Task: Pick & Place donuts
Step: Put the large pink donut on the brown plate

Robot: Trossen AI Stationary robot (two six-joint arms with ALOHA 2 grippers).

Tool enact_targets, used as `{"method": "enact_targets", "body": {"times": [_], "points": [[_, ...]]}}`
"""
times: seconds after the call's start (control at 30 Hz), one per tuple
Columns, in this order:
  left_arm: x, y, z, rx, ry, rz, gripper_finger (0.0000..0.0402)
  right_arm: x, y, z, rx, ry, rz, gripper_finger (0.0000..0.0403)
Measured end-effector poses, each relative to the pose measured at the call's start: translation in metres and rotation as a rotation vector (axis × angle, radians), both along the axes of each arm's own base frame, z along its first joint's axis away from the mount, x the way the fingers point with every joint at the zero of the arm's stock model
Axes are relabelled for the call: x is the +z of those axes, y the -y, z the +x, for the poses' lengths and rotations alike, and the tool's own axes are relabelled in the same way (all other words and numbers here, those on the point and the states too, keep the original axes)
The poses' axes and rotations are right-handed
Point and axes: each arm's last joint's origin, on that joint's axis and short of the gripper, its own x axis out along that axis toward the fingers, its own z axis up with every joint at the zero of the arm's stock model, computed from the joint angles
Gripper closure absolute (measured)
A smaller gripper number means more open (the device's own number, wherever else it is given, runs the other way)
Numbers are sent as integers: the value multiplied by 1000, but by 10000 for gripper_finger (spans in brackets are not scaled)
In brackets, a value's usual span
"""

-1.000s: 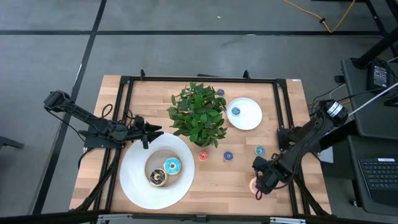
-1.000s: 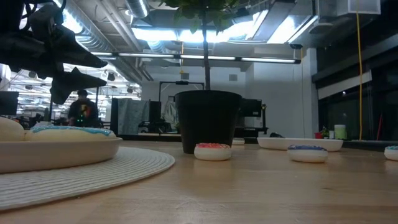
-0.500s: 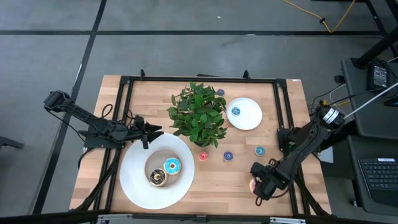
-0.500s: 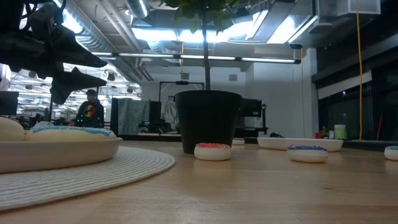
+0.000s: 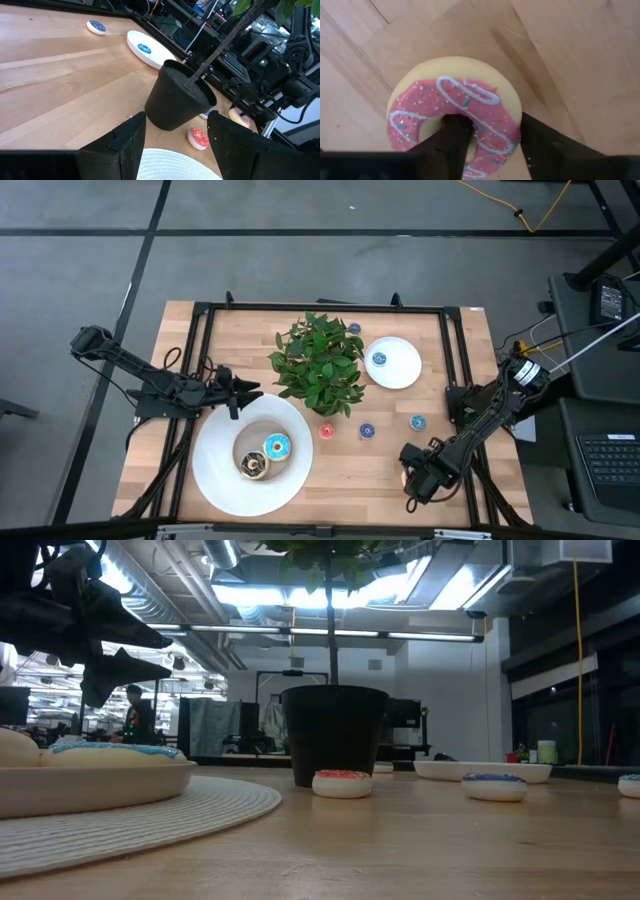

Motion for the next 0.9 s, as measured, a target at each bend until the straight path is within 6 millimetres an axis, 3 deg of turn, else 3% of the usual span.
{"method": "enact_targets", "body": {"times": [0.23,0.37,0.57,0.9], "points": [[0,0,0,0,0,0,199,8,-7,5,2,14,46,335],[0,0,0,0,0,0,198,17,-13,10,9,44,73,370],[0,0,0,0,0,0,199,36,-22,18,29,71,100,371],[0,0,0,0,0,0,198,93,-33,44,-7,193,160,376]]}}
